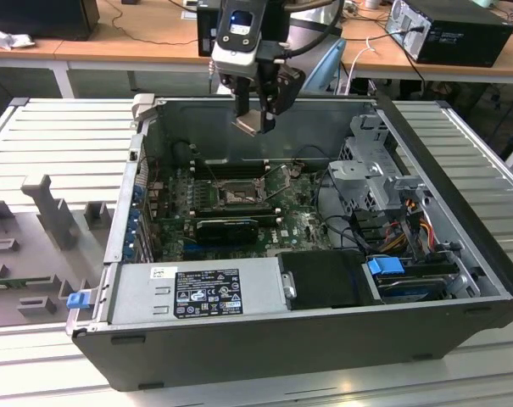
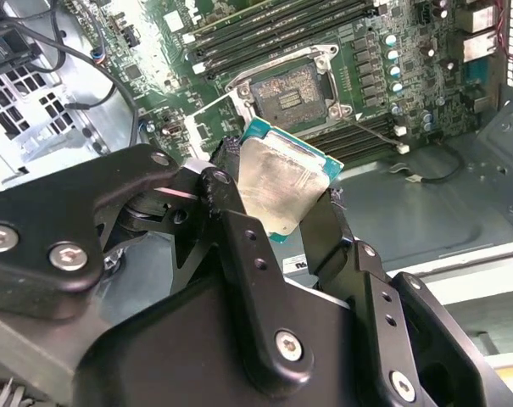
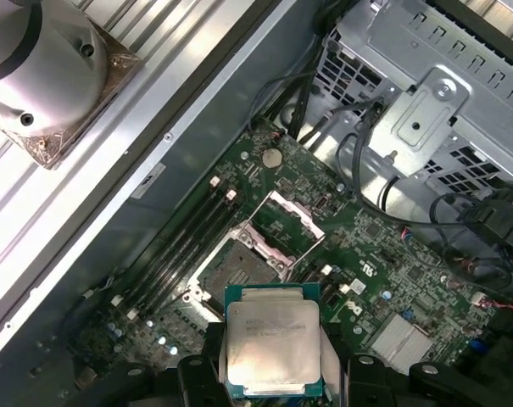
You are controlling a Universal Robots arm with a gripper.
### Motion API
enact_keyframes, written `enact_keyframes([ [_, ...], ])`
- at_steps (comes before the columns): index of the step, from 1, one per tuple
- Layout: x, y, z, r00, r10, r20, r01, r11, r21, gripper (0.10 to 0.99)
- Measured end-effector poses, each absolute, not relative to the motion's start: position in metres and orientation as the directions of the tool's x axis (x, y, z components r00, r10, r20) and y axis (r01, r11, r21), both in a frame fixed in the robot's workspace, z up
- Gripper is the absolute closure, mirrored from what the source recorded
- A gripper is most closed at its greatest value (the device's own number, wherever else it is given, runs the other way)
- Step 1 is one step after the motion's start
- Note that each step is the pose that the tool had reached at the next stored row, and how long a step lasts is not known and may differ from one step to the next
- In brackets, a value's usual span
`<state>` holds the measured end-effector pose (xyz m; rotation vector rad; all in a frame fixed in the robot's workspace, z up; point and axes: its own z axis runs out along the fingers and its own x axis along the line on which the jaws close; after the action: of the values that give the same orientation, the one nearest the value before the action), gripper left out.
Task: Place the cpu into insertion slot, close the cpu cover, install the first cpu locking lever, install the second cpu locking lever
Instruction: 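Place the cpu into insertion slot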
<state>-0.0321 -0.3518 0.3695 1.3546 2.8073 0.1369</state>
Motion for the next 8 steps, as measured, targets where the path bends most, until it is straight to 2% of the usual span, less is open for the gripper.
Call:
enact_keyframes([
  [8,-0.0321,-0.3518,0.3687,-0.582,0.813,0.019,0.811,0.578,0.088,0.557],
])
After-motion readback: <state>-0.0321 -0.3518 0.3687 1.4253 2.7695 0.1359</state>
